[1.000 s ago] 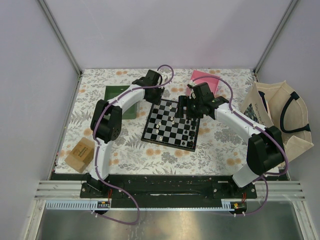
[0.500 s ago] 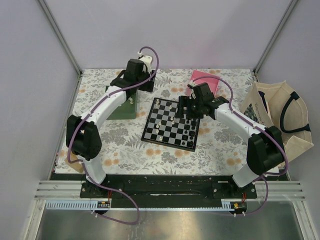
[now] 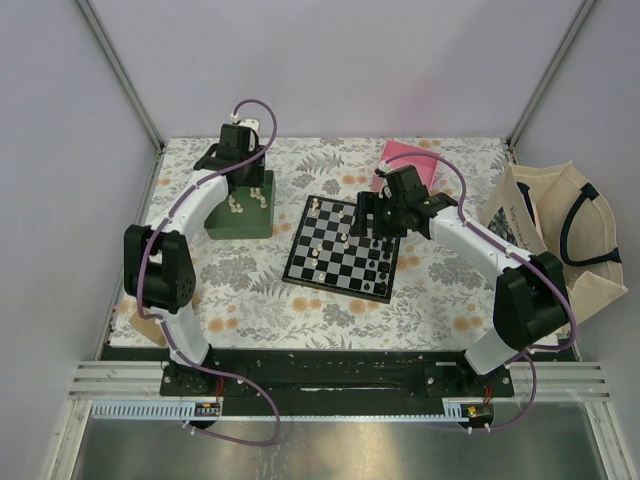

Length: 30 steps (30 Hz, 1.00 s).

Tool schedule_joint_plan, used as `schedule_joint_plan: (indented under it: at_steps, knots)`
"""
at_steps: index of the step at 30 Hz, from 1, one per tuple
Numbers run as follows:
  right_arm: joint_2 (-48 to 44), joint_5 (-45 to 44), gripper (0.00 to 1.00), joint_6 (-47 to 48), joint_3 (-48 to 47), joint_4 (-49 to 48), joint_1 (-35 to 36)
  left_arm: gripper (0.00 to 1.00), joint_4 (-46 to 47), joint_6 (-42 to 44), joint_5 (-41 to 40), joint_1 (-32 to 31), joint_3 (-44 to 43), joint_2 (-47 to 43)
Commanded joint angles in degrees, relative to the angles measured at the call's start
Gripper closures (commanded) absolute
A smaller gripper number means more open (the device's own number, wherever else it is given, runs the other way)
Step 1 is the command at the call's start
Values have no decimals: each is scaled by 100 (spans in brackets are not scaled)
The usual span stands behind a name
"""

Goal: Set up the chess pieces on the board

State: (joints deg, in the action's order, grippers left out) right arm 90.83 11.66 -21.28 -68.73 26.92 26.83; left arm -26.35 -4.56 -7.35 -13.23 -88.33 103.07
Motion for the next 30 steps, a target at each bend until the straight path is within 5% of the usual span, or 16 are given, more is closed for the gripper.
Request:
schedule_joint_plan:
  at_steps: [1, 30]
  knots:
    - [-30, 91, 12, -26, -176, 7, -46, 47, -116, -54, -301, 136, -17, 222]
    - [84, 205, 12, -52, -264, 50, -46, 55, -161, -274, -21, 884, 71, 970]
